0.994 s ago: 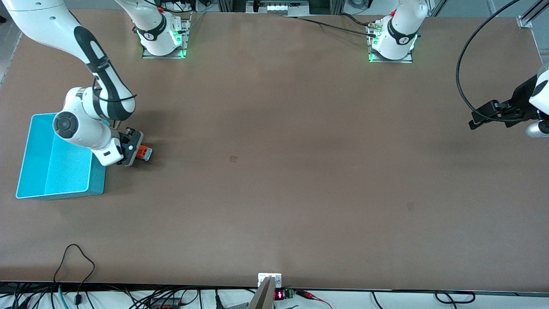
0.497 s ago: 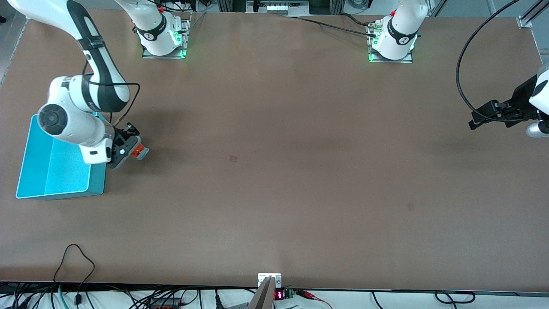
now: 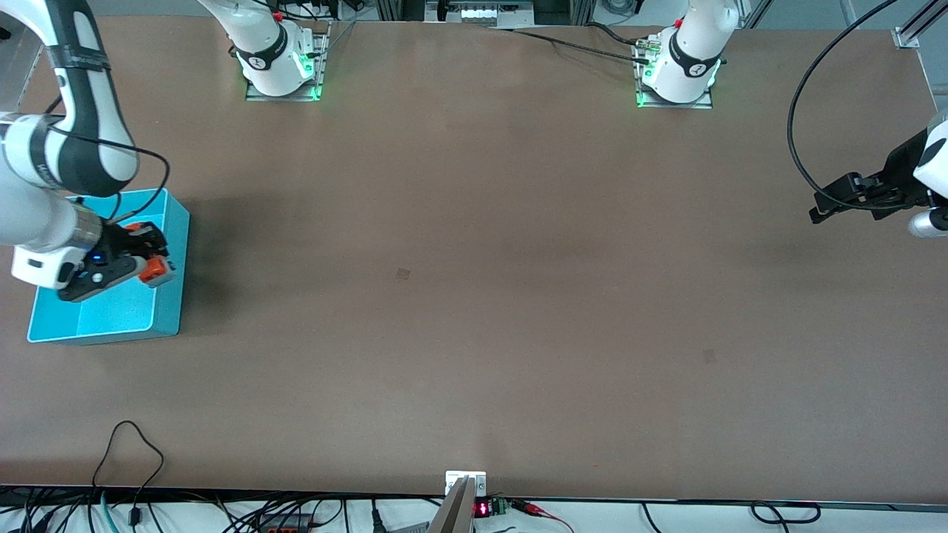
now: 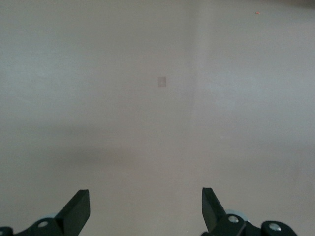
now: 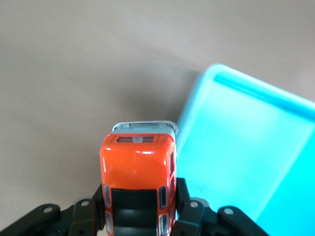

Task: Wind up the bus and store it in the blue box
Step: 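Carry the bus over the cyan box and lower it inside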

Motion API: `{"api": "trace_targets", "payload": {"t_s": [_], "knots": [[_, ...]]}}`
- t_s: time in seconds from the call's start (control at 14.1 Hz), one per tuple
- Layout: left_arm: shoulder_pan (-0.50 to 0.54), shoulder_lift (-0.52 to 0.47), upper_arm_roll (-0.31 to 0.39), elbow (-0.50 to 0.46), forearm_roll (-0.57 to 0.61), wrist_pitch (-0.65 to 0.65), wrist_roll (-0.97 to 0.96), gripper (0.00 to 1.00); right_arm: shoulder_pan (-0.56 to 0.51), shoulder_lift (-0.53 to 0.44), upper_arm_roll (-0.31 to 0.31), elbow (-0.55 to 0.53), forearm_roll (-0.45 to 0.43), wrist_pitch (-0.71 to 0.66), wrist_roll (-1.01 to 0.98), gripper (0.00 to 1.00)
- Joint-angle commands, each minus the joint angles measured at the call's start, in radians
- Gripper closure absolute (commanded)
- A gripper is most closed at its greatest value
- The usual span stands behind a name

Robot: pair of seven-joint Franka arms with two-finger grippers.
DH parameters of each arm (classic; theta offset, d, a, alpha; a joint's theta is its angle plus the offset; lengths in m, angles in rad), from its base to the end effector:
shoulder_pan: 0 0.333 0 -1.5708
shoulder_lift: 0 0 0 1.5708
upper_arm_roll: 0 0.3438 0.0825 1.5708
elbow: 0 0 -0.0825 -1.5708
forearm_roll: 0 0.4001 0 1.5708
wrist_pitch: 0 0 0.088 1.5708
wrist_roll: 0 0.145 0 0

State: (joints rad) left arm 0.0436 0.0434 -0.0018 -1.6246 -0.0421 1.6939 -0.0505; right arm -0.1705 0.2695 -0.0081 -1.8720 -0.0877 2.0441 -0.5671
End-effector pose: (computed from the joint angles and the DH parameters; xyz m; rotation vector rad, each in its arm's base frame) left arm 0.5950 0.0193 0.5736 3.0957 0.1502 0.0399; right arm 0.6147 -0.1187 0.3431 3.0266 0.6649 -0.1849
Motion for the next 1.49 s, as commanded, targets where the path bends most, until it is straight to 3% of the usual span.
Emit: {"api": "trace_targets", "payload": {"t_s": [0.0, 0.35, 0.85, 0.92, 1.42], "knots": [[0.002, -0.008, -0.003, -0.003, 0.019, 0.001, 0.015, 0.00, 0.003, 0.028, -0.062, 0.023, 0.006, 0.001, 0.077, 0.88], [0.002, -0.008, -0.003, -0.003, 0.019, 0.001, 0.015, 0.00, 0.005, 0.108, -0.159, 0.024, 0.008, 0.105, 0.075, 0.88], [0.002, -0.008, -0.003, -0.003, 0.019, 0.001, 0.015, 0.00, 0.005, 0.177, -0.228, 0.017, 0.013, 0.200, 0.199, 0.84], [0.002, -0.008, -0.003, -0.003, 0.019, 0.000, 0.015, 0.00, 0.002, 0.189, -0.233, 0.016, 0.017, 0.200, 0.199, 0.80], [0.002, -0.008, -0.003, -0.003, 0.019, 0.000, 0.015, 0.00, -0.018, 0.255, -0.237, 0.011, 0.055, 0.203, 0.181, 0.78]]}}
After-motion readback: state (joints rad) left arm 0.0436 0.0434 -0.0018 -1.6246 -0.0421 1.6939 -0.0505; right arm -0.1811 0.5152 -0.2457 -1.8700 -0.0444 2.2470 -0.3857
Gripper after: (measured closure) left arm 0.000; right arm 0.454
